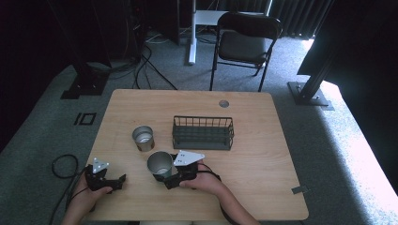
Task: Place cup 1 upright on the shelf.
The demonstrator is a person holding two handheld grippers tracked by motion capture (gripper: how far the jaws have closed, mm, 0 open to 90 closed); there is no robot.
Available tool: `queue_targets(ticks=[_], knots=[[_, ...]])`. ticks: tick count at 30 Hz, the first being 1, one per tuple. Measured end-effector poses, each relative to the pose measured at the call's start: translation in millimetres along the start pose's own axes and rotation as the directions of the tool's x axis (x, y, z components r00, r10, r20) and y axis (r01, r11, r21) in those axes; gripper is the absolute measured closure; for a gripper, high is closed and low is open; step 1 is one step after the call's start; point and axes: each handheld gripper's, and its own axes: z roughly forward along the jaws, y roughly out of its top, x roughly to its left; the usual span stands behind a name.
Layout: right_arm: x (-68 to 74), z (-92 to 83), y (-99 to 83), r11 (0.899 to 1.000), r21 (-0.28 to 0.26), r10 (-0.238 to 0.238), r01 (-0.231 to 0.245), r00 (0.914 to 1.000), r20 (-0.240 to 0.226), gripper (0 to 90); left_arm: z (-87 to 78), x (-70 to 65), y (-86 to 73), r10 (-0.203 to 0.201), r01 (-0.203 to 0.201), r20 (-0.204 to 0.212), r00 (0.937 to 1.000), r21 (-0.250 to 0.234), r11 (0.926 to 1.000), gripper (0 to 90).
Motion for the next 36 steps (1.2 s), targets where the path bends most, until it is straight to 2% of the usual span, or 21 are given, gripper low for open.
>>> queue_targets(ticks=[1, 10, 11, 23, 27, 29, 30, 35, 36], knots=[[-0.4, -3.3, 7.2, 1.0, -0.019, -0.002, 0.002, 1.0, 0.004, 13.9, 0.1, -0.1, 0.0, -0.001, 0.001, 0.0, 1.0, -0.001, 1.0, 0.3], [-2.5, -12.1, 25.3, 0.999, -0.032, -0.009, 0.01, 0.9997, 0.024, 13.9, 0.0, 0.0, 0.0, 0.0, 0.0, 0.0, 1.0, 0.0, 1.0, 0.3], [-3.5, -14.9, 30.2, 0.999, -0.048, -0.005, 0.007, 0.9994, 0.034, 13.9, 0.2, -0.2, 0.0, -0.003, 0.003, 0.0, 1.0, -0.003, 1.0, 0.3], [-13.2, -34.4, 55.5, 0.996, -0.09, 0.004, 0.003, 0.9963, 0.085, 13.9, 0.0, 0.1, 0.1, 0.001, -0.001, 0.0, 1.0, 0.0, 1.0, 0.3], [-19.0, -44.0, 66.2, 0.994, -0.112, 0.009, 0.005, 0.9924, 0.123, 13.9, 0.0, 0.1, 0.1, 0.001, -0.001, 0.0, 1.0, 0.0, 1.0, 0.3], [-20.0, -45.7, 68.3, 0.994, -0.109, 0.002, 0.012, 0.9921, 0.125, 13.9, 0.0, 0.1, 0.1, 0.001, -0.001, 0.0, 1.0, 0.0, 1.0, 0.3], [-22.1, -48.7, 72.6, 0.992, -0.123, 0.004, 0.015, 0.9887, 0.15, 13.9, 0.0, 0.1, 0.1, 0.001, -0.001, 0.0, 1.0, 0.0, 1.0, 0.3], [-26.0, -55.4, 81.4, 0.99, -0.136, 0.002, 0.023, 0.9828, 0.185, 13.9, 0.0, 0.1, 0.1, 0.001, -0.001, 0.0, 1.0, 0.0, 1.0, 0.3], [-28.4, -59.2, 85.6, 0.989, -0.146, 0.006, 0.026, 0.9775, 0.211, 13.9, 0.1, 0.0, 0.0, 0.001, -0.001, -0.001, 1.0, -0.002, 1.0, 0.3]])
